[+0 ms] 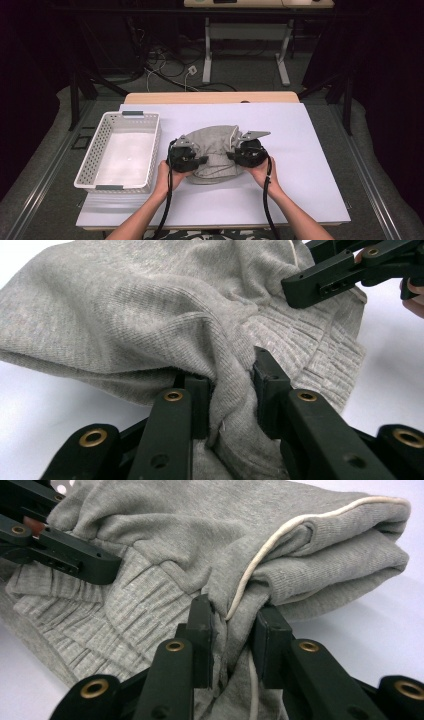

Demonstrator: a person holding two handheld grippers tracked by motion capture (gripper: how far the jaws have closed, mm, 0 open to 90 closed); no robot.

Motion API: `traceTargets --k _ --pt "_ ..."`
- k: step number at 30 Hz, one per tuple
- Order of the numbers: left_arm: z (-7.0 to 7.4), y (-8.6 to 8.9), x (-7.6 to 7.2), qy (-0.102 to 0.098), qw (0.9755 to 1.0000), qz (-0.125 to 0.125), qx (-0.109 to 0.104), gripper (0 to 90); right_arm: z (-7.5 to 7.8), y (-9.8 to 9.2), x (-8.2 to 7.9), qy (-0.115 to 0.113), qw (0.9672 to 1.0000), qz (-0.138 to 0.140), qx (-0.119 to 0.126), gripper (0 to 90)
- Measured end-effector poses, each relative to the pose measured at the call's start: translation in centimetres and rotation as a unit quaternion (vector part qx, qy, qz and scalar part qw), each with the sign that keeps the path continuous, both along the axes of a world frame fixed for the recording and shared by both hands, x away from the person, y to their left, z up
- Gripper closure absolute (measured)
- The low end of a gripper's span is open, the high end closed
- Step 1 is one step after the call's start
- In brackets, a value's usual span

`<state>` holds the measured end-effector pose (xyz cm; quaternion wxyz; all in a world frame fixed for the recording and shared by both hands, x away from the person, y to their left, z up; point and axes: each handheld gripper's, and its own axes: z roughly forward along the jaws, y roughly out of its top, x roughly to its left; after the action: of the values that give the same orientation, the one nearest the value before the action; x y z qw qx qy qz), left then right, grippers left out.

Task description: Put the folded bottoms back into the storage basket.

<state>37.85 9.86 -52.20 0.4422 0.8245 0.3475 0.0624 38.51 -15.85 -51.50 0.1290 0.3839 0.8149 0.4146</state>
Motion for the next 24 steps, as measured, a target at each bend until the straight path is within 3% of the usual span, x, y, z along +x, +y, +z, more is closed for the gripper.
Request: traceTargets --k 9,19,24 --pt "0.3 0.1 -0.1 -0.002 1.0 -0.004 0.002 73.5 0.3 0.1 -0.2 -0.004 1.0 0.002 -0.002 73.1" --pt "0.8 0.5 -0.4 -0.013 0.9998 -0.001 -0.014 73.6 0.7 0.2 -0.6 -0.016 0.9999 0.003 0.001 73.1" --pt "1.2 0.5 -0.6 -0.019 0.9998 -0.004 -0.008 73.7 1.1 0.3 -0.8 -0.023 0.9997 0.005 0.001 73.1"
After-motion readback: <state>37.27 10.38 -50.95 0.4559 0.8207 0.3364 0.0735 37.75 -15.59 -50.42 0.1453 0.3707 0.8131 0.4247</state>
